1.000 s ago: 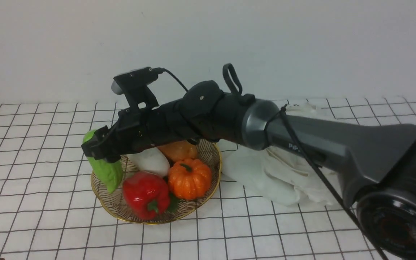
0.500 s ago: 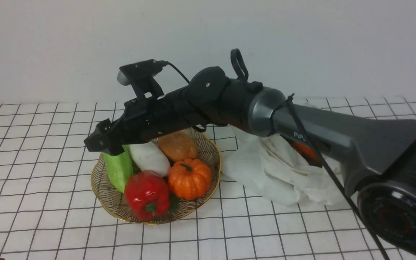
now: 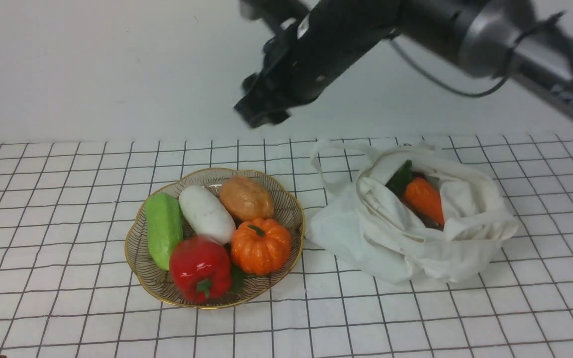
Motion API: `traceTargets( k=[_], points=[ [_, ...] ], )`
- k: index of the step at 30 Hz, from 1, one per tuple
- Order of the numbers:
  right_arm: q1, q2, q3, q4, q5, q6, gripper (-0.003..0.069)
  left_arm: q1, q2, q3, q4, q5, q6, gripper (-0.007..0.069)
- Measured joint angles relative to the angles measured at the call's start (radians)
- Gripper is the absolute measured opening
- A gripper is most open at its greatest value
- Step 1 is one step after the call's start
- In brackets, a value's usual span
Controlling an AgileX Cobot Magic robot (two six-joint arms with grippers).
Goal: Take vegetables from bag on white checkered tablecloth place on plate.
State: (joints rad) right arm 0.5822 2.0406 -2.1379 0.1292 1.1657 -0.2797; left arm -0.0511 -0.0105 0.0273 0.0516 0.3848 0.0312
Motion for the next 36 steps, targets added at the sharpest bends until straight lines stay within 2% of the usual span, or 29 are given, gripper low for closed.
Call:
traceTargets(
  k=[1, 2, 3, 4, 6, 13, 18, 23, 25, 31, 36],
  points=[
    [-0.013, -0.045, -0.006, -0.075, 0.046, 0.050, 0.0136, 0.000, 0.000, 0.000, 0.000, 0.000, 0.000, -0.0008],
    [-0.024, -0.079, -0.008, -0.129, 0.068, 0.083, 0.0078, 0.000, 0.000, 0.000, 0.000, 0.000, 0.000, -0.0008],
    [-0.029, -0.086, -0.008, -0.140, 0.071, 0.090, 0.0069, 0.000, 0.000, 0.000, 0.000, 0.000, 0.000, -0.0008],
    [-0.049, -0.145, -0.008, -0.189, 0.088, 0.134, 0.0025, 0.000, 0.000, 0.000, 0.000, 0.000, 0.000, -0.0008],
    [-0.066, -0.204, -0.008, -0.212, 0.096, 0.162, 0.0001, 0.000, 0.000, 0.000, 0.000, 0.000, 0.000, -0.0008],
    [-0.102, -0.558, -0.005, -0.234, 0.107, 0.222, -0.0013, 0.000, 0.000, 0.000, 0.000, 0.000, 0.000, -0.0008],
    [-0.104, -0.761, 0.075, -0.253, 0.107, 0.240, -0.0013, 0.000, 0.000, 0.000, 0.000, 0.000, 0.000, -0.0008],
    [-0.105, -1.098, 0.374, -0.292, 0.097, 0.286, -0.0013, 0.000, 0.000, 0.000, 0.000, 0.000, 0.000, -0.0008],
    [-0.105, -1.179, 0.481, -0.301, 0.062, 0.310, -0.0013, 0.000, 0.000, 0.000, 0.000, 0.000, 0.000, -0.0008],
    [-0.105, -1.662, 1.054, -0.357, -0.369, 0.471, -0.0014, 0.000, 0.000, 0.000, 0.000, 0.000, 0.000, -0.0008],
    [-0.105, -1.822, 1.325, -0.358, -0.568, 0.554, -0.0014, 0.000, 0.000, 0.000, 0.000, 0.000, 0.000, -0.0008]
  ],
)
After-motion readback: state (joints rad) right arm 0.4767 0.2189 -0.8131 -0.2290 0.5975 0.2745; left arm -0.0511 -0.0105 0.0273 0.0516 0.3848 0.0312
